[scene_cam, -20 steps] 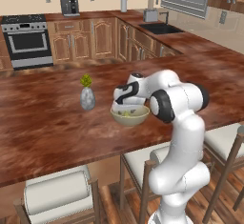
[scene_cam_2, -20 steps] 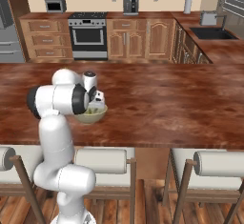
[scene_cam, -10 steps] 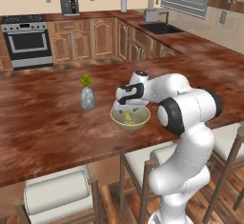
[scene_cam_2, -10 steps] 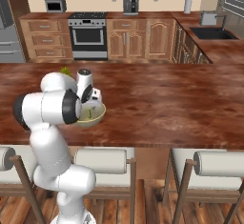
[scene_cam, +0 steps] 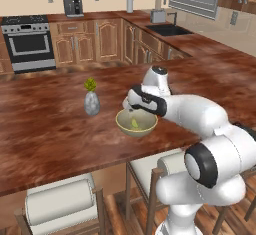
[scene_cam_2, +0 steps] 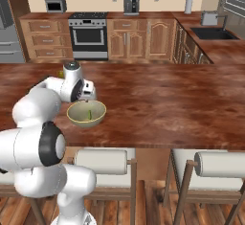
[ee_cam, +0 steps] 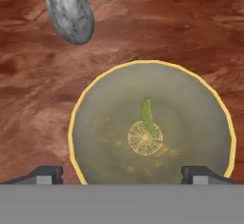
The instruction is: There is a bowl on the dining counter. Grab a lemon wedge from the fridge and place it in the bowl. Then get the liquor bottle and glass cup from the cabinet and place them next to the bowl.
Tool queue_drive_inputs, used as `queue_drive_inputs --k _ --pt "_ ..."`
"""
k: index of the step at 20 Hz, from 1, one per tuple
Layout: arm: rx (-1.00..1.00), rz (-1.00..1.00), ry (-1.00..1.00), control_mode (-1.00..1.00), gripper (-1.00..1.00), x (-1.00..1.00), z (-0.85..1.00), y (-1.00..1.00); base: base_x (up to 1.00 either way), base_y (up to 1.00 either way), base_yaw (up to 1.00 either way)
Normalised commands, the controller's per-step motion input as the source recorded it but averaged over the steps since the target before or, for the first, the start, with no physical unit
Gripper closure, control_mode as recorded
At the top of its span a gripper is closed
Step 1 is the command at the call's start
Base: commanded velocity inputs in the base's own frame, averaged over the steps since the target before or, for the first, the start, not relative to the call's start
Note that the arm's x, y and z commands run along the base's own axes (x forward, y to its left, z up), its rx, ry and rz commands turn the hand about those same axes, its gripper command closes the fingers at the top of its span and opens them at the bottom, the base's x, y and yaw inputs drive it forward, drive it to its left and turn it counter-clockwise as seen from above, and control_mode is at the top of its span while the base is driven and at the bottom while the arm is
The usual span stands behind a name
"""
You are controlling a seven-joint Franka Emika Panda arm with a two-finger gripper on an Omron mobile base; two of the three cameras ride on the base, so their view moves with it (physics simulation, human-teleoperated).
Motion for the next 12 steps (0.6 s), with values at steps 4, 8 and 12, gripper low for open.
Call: queue_drive_inputs --k 4,8,12 --pt "0.00 0.00 -0.11 -1.00 -1.00 -0.88 1.00 0.00 0.00 0.00 0.00" --pt "0.00 0.00 -0.03 -1.00 -1.00 -0.92 1.00 0.00 0.00 0.00 0.00" --pt "0.00 0.00 0.00 -1.00 -1.00 -0.99 0.95 0.00 0.00 0.00 0.00"
